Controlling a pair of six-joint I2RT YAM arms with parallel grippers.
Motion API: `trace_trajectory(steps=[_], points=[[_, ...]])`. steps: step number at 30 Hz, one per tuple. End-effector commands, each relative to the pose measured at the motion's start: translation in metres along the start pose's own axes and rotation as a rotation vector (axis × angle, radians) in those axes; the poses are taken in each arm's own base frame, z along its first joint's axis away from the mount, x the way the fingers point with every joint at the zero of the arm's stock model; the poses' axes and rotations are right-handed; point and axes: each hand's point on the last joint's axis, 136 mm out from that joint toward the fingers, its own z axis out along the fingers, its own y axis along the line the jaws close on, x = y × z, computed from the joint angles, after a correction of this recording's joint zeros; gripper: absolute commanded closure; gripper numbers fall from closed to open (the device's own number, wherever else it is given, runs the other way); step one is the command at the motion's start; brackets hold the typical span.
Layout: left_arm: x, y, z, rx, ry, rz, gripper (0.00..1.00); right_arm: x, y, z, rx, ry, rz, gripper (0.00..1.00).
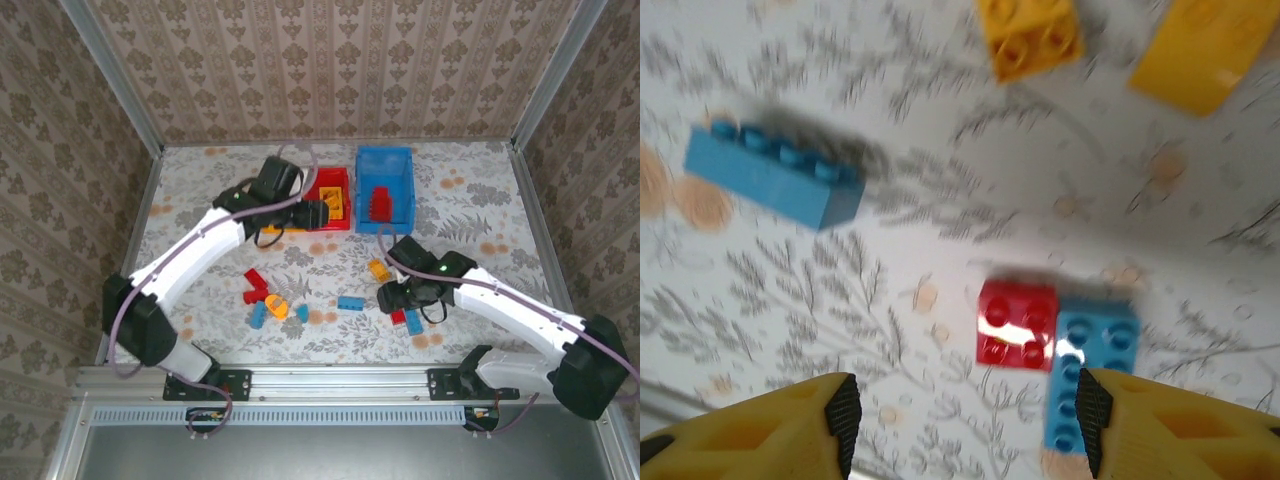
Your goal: Sort the legos into containers by color
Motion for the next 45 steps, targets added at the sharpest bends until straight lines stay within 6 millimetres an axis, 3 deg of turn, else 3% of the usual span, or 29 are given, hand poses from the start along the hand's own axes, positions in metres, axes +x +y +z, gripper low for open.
trace_trajectory(steps=[1,4,8,16,26,32,36,40,42,45], points=[[0.047,0.0,0.003,0.017,0.091,0.013,0.35,0.013,-0.002,0.001,0.064,0.114,0.042,0.38],[0.071,0.006,-0.002,0.012,0.126,0.008,0.36,0.033,0.008,0.008,0.022,0.203,0.112,0.42],[0.078,0.012,-0.008,-0.008,0.128,0.021,0.36,0.067,0.017,0.014,0.002,0.306,0.178,0.42],[0.077,0.007,-0.019,0.019,0.117,0.044,0.35,0.07,0.012,0.055,0.051,0.332,0.283,0.39],[0.077,0.006,-0.028,0.027,0.102,0.051,0.34,0.037,-0.035,0.067,0.221,0.226,0.326,0.35],[0.079,0.007,-0.029,0.029,0.102,0.055,0.34,0.029,-0.031,0.073,0.189,0.234,0.274,0.37],[0.082,0.006,-0.032,0.045,0.095,0.056,0.34,0.027,-0.03,0.079,0.182,0.232,0.262,0.46],[0.087,0.004,-0.038,0.078,0.076,0.049,0.33,0.018,-0.027,0.078,0.172,0.206,0.251,0.66],[0.088,0.002,-0.042,0.096,0.062,0.043,0.31,0.011,-0.025,0.068,0.169,0.176,0.245,0.72],[0.092,0.0,-0.046,0.119,0.058,0.04,0.29,-0.019,-0.022,0.034,0.166,0.07,0.225,0.75]])
